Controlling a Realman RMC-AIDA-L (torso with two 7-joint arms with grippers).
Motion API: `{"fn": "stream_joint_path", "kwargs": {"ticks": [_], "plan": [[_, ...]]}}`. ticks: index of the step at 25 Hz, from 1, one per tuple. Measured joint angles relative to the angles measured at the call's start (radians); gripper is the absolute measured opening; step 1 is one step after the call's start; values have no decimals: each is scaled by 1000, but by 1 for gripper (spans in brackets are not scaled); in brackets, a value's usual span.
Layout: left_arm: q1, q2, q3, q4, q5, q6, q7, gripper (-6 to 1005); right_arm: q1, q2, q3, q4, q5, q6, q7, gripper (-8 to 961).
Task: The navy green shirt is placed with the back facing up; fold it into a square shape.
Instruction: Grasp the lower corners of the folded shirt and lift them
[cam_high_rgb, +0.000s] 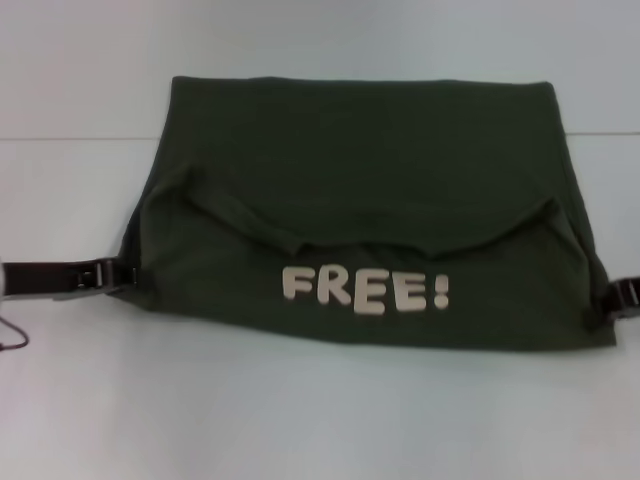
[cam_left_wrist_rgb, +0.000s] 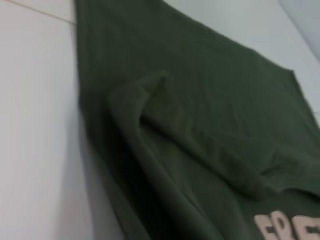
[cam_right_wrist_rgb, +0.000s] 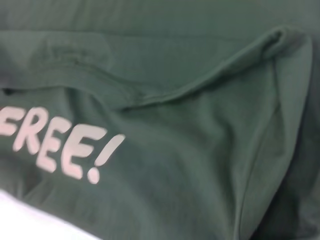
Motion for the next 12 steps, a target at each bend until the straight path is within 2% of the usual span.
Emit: {"fn": "stream_joint_path", "kwargs": {"ticks": [3, 5, 12], "plan": [[13, 16, -46, 8, 23, 116, 0, 34, -10, -20, 9, -3, 2, -110, -48, 30], [23, 20, -59, 21, 55, 199, -1, 34, -24, -26, 10, -9, 3, -181, -90, 30], [55, 20, -80, 41, 220, 466, -11, 34, -85, -19, -2, -6, -5, -371, -260, 29]]}}
